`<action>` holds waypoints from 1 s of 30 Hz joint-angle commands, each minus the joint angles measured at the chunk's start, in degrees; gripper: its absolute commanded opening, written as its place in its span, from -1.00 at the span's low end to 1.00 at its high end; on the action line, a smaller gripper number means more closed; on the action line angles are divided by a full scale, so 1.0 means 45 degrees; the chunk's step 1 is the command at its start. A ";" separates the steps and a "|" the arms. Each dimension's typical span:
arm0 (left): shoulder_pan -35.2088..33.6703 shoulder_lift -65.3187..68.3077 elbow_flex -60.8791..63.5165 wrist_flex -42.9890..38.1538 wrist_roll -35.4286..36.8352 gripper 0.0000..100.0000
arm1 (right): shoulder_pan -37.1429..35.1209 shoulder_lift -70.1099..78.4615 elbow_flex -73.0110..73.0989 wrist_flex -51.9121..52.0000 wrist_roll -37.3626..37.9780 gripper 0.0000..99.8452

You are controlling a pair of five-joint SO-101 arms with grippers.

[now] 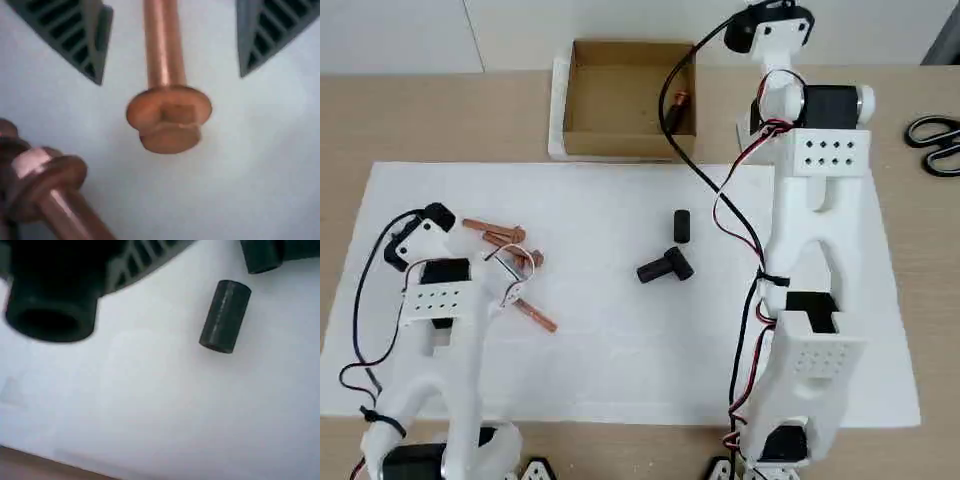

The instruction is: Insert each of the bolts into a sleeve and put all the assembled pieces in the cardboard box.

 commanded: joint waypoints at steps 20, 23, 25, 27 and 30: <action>0.0020 -0.0137 0.1885 -0.3126 -0.0020 -0.66 | 0.0010 -0.0830 -0.0078 -0.0166 -0.0176 -0.99; 0.0020 -0.0137 0.1885 -0.3126 -0.0020 -0.76 | 0.0010 -0.0830 -0.0078 -0.0166 -0.0176 -0.99; 0.0020 -0.0137 0.1885 -0.3145 -0.0020 -0.89 | 0.0010 -0.0830 -0.0078 -0.0166 -0.0176 -0.99; 0.0020 -0.0137 0.1944 -0.3145 -0.0020 -1.00 | 0.0010 -0.0830 -0.0078 -0.0147 -0.0176 -0.99; 0.0020 -0.0137 0.1944 -0.3145 -0.0020 -0.99 | 0.0010 -0.0830 -0.0078 -0.0147 -0.0176 -0.99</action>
